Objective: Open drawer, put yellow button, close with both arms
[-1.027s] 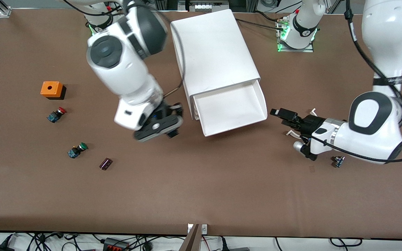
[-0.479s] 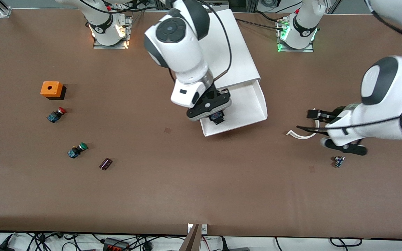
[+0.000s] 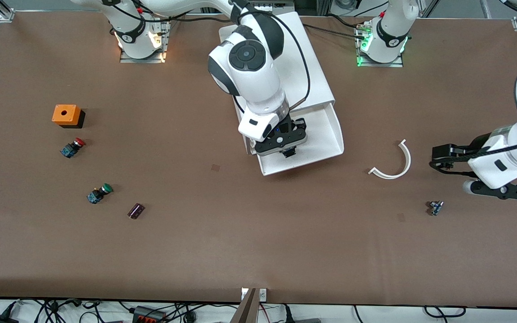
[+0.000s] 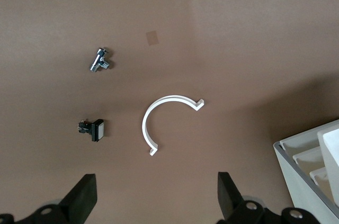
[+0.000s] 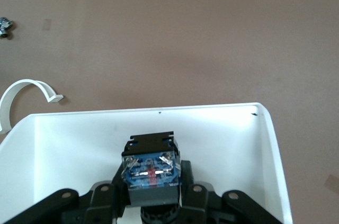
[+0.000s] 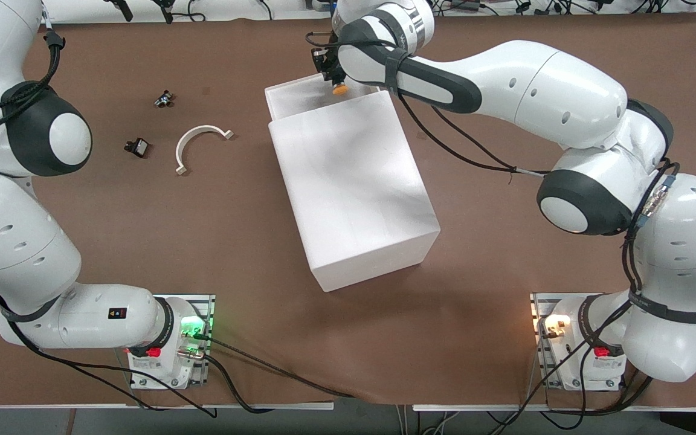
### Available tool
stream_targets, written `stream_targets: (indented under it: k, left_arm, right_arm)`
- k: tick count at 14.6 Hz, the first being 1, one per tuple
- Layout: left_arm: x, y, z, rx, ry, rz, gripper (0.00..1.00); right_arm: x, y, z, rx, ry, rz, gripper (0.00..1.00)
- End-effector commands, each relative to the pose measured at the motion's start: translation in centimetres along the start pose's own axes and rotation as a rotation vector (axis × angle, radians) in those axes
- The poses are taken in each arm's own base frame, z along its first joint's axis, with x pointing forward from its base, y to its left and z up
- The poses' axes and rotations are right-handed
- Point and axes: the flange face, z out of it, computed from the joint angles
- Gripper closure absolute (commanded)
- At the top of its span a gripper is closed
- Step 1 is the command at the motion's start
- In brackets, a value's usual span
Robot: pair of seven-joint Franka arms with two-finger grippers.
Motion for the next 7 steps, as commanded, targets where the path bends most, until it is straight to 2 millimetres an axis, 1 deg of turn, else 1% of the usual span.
stream_targets:
  k: [1, 4, 5, 6, 7]
  left_arm:
    - [0.1, 0.2, -0.3, 0.016, 0.003, -0.011, 0.0]
    - [0.0, 0.1, -0.3, 0.015, 0.003, -0.012, 0.0]
    - [0.1, 0.2, -0.3, 0.016, 0.003, -0.011, 0.0]
    - [0.1, 0.4, -0.3, 0.016, 0.003, -0.009, 0.0]
    - [0.1, 0.7, -0.2, 0.02, 0.001, -0.005, 0.0]
  right_arm:
    - [-0.4, -0.5, 0.5, -0.002, -0.015, 0.044, 1.0]
    - [-0.5, -0.4, 1.7, -0.003, -0.015, 0.047, 1.0]
    - [-0.5, -0.5, 1.6, -0.001, -0.013, 0.046, 0.95]
    - [-0.5, -0.5, 1.6, 0.001, -0.014, 0.045, 0.57]
    - [-0.5, -0.5, 1.5, 0.001, -0.014, 0.045, 0.01]
